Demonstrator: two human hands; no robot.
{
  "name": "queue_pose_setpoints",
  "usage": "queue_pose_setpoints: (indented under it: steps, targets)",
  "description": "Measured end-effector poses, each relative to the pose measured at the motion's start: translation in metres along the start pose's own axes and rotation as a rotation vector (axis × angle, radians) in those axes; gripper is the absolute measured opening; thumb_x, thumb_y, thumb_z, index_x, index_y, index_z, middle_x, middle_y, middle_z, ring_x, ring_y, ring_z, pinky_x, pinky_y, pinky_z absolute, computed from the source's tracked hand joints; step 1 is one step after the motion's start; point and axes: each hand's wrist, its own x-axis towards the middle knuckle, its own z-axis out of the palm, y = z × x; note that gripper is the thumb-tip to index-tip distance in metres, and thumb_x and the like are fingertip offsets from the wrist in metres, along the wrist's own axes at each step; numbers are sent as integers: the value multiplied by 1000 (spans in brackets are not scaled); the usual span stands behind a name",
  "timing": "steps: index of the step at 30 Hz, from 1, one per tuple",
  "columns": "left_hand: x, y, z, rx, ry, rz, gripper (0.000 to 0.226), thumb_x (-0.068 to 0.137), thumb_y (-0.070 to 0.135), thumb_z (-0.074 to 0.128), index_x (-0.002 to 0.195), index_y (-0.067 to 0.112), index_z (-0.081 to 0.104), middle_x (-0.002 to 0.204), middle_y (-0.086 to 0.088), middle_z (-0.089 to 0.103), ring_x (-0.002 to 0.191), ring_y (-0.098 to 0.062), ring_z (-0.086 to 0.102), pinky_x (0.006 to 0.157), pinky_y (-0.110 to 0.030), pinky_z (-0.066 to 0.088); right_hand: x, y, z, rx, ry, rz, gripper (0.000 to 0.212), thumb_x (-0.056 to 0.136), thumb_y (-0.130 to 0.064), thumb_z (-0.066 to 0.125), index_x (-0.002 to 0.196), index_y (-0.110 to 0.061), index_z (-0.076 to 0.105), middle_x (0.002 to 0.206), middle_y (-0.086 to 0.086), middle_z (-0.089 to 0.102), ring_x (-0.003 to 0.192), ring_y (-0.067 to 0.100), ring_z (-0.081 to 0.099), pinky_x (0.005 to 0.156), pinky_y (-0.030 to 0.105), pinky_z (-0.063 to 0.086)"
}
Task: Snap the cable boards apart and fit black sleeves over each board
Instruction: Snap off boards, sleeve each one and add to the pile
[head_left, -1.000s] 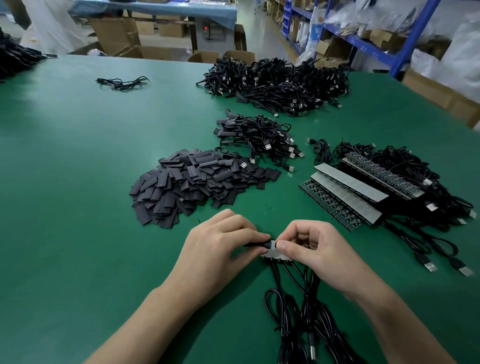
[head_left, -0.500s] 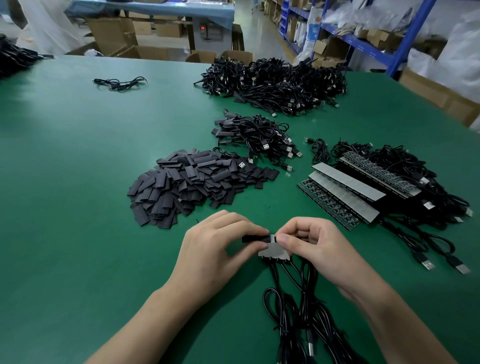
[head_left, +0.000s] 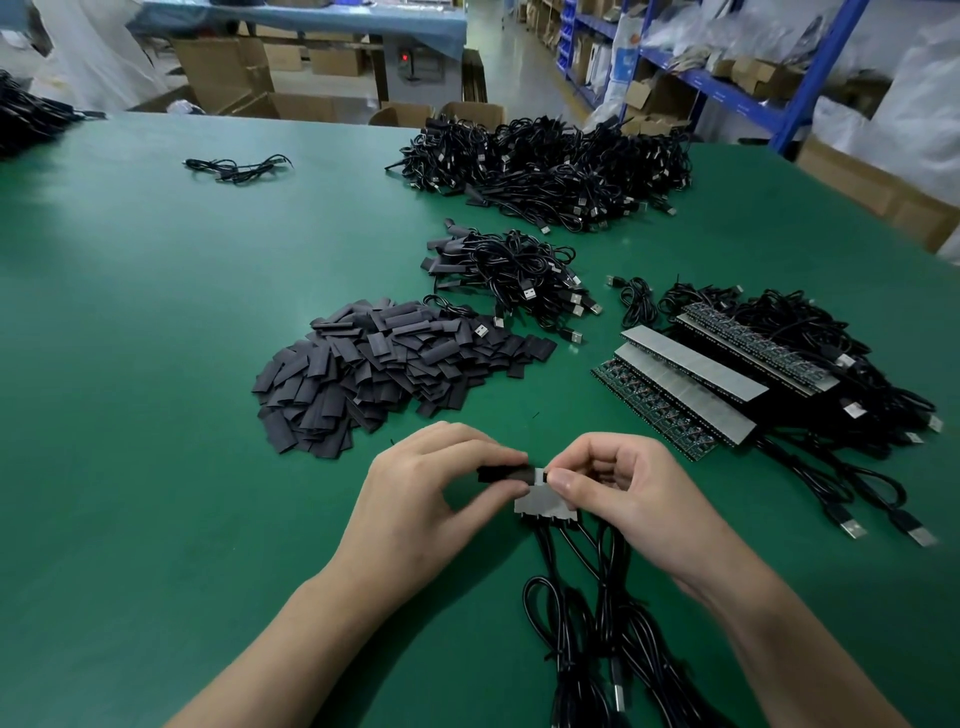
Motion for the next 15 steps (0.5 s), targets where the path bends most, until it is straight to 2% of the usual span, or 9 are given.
queue_pose_setpoints:
  steps: [7,12,15]
  targets:
    - [3,2,-2,42,-11,61,15,89,30,79,100,20,82,94,11,72,86,-7,67,78,-29,56,-1,0,0,-70,-8,-26,13,92,-16,76,86,-27,77,79,10,71,72,11,61,70,27,52]
    - [3,2,-2,91,-8,137,12,92,28,79,98,18,81,93,9,73,84,-12,67,74,-32,56,-1,0,0,-81,-20,-15,13,93,-16,75,87,-28,78,81,11,72,74,13,62,74,33,54]
    - [2,1,-2,120,7,178,11,92,26,80,98,17,80,93,8,72,83,-13,66,73,-32,56,-1,1,-1,-56,-27,-7,13,92,-15,76,87,-27,78,77,4,72,73,11,62,73,30,53]
